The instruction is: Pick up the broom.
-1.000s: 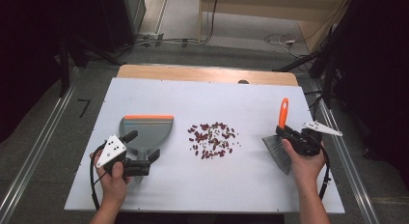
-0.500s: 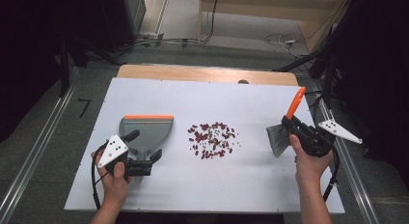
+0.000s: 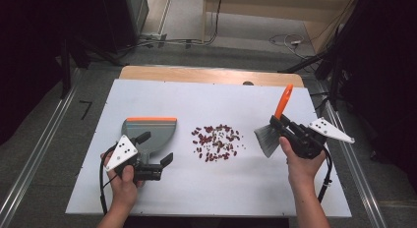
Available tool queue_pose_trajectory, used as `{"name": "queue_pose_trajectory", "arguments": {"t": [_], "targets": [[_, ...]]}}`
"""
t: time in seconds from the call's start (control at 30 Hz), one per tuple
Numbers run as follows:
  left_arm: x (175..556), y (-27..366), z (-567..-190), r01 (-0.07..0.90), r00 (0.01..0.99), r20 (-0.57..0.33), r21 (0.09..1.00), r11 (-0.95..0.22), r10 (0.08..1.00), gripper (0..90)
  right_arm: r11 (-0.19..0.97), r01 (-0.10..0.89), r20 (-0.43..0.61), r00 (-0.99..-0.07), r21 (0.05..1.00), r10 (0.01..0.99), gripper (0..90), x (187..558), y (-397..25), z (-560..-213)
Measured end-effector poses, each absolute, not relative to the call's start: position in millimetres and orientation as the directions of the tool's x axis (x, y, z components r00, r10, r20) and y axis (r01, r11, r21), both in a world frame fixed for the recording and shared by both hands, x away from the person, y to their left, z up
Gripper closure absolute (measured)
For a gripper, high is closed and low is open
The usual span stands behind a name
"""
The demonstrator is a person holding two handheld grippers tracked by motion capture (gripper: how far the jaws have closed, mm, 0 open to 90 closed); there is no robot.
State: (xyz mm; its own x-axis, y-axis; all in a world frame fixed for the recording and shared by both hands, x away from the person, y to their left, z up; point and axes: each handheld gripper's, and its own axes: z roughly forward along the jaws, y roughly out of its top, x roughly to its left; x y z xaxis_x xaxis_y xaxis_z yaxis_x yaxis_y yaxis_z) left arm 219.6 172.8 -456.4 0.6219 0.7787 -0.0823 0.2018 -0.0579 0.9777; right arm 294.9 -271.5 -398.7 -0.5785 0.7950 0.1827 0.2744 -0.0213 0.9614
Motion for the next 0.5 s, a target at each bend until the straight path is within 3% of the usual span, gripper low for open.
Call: {"name": "queue_pose_trajectory", "arguments": {"t": [0.5], "targets": [[227,139,-446,0.205,0.683,-0.094,0.976,-0.066,0.724,0.0,0.027,0.26,0.154,-0.65,0.965,0.744,69.3,286,-227,-397]]}}
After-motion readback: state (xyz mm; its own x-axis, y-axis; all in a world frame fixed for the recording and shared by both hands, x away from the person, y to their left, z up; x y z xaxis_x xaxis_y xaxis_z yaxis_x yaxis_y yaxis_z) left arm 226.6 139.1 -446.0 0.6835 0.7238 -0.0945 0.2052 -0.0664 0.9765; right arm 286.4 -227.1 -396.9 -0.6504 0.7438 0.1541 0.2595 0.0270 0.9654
